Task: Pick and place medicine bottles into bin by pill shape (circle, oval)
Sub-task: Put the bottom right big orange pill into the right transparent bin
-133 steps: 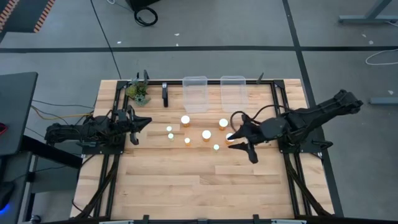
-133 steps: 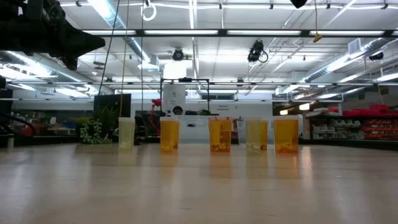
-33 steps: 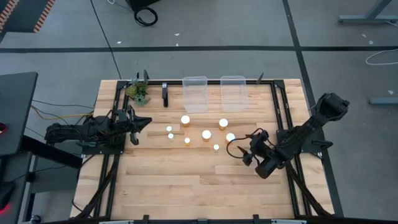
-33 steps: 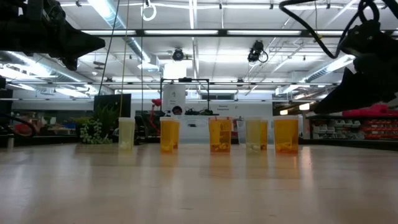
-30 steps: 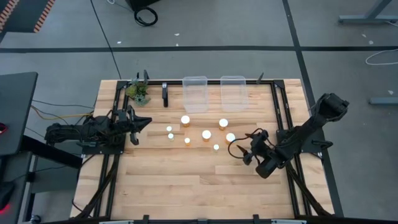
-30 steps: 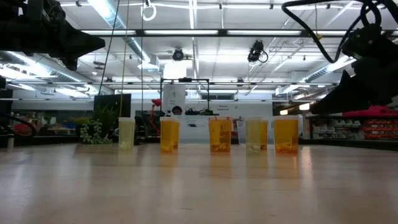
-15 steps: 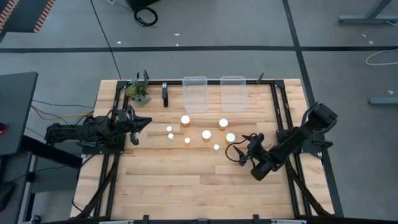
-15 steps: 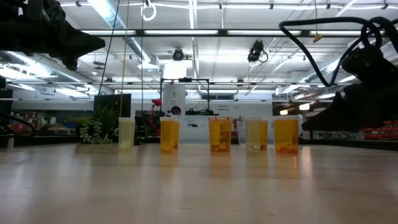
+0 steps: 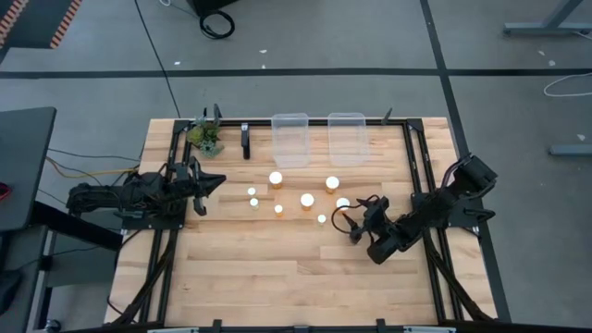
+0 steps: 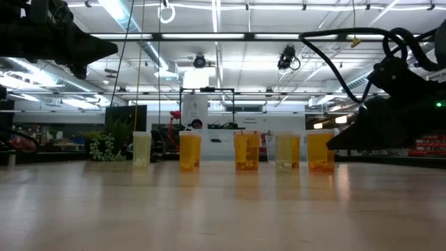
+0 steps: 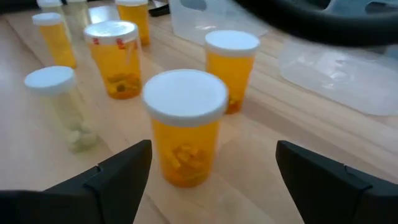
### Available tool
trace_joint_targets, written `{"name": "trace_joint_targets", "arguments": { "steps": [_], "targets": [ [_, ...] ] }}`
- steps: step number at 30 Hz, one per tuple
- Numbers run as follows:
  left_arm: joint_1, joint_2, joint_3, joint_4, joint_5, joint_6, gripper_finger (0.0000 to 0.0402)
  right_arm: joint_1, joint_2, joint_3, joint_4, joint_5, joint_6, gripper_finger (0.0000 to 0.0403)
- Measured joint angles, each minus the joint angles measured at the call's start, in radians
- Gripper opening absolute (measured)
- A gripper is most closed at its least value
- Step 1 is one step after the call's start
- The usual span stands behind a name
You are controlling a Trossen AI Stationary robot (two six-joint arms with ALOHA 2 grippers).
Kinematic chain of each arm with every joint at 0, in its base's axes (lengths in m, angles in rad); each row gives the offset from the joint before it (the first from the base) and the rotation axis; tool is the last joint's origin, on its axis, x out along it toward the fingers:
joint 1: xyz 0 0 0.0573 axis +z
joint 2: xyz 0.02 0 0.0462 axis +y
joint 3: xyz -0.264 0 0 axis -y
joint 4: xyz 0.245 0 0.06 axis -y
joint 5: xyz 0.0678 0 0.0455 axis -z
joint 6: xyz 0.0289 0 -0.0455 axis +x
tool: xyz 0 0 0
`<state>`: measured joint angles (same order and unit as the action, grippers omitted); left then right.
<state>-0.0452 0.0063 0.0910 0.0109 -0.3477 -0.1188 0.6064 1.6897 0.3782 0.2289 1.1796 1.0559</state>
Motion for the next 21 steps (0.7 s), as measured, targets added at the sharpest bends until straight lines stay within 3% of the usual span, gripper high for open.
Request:
{"name": "trace_joint_targets", "arguments": {
  "steps": [21],
  "targets": [
    [0.0,0.0,0.0,0.0,0.0,0.0,0.0035,-0.046,0.0,0.007,0.118,-0.075,-0.099,0.0341]
  ]
}}
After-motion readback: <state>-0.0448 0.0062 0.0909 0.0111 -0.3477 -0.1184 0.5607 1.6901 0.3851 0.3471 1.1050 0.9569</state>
